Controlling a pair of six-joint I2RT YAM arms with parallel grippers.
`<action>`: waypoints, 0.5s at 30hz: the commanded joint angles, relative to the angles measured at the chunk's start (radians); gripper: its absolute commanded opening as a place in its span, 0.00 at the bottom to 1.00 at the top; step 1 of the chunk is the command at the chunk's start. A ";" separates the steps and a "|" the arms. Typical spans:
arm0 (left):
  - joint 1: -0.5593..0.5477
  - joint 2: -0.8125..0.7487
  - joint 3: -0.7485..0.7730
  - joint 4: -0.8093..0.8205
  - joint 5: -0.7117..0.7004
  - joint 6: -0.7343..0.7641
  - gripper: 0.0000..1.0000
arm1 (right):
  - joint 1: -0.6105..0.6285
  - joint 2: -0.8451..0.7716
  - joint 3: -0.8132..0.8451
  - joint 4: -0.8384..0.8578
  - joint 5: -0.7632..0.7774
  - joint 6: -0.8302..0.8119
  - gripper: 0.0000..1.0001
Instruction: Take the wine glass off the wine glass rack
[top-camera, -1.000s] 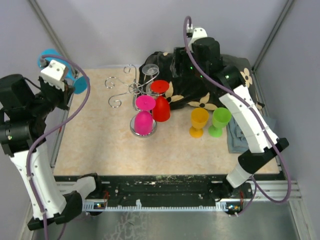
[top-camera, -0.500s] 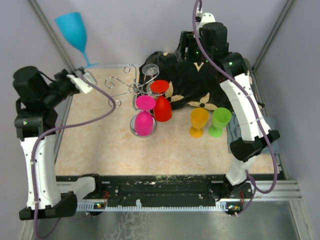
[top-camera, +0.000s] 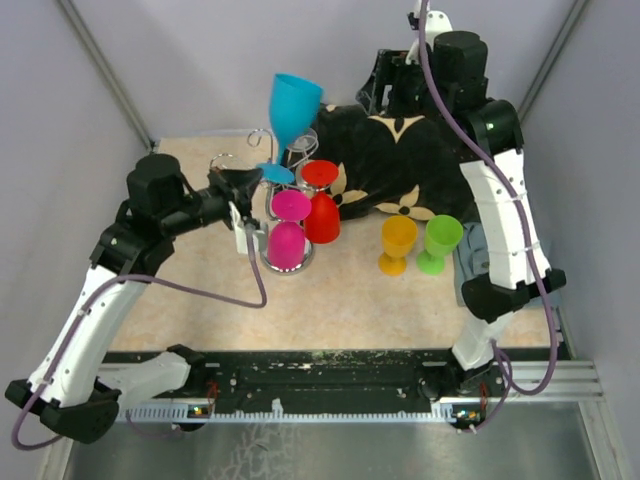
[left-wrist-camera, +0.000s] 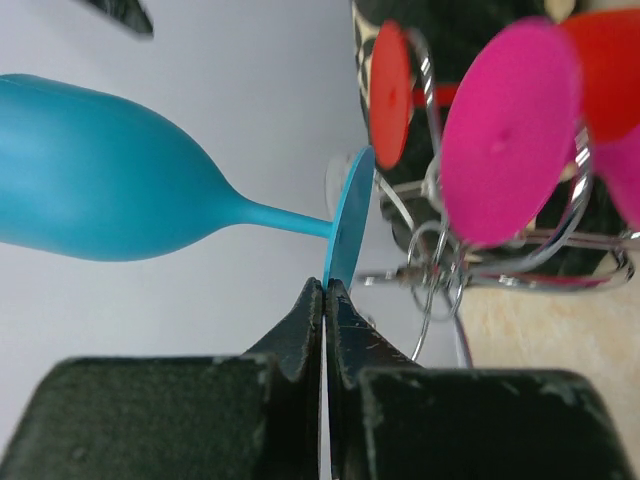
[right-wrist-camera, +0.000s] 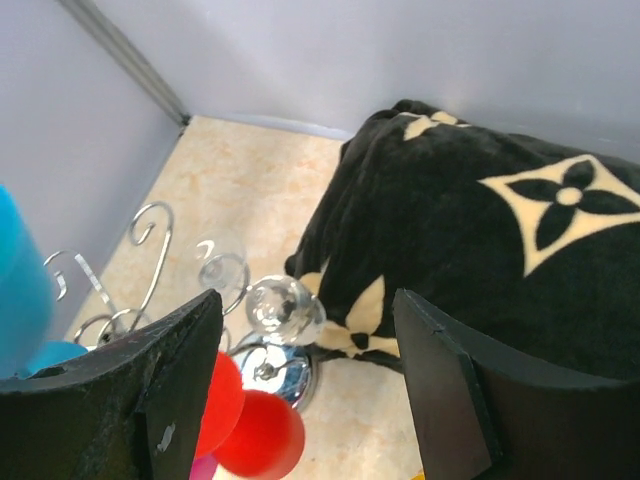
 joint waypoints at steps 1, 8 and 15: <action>-0.133 -0.034 -0.026 0.035 -0.020 0.092 0.00 | -0.006 -0.088 0.031 -0.012 -0.224 0.015 0.71; -0.274 -0.051 -0.064 0.022 -0.055 0.110 0.00 | -0.006 -0.272 -0.071 0.051 -0.502 0.039 0.81; -0.315 -0.048 -0.071 0.022 -0.059 0.117 0.00 | -0.007 -0.355 -0.075 -0.015 -0.518 0.050 0.87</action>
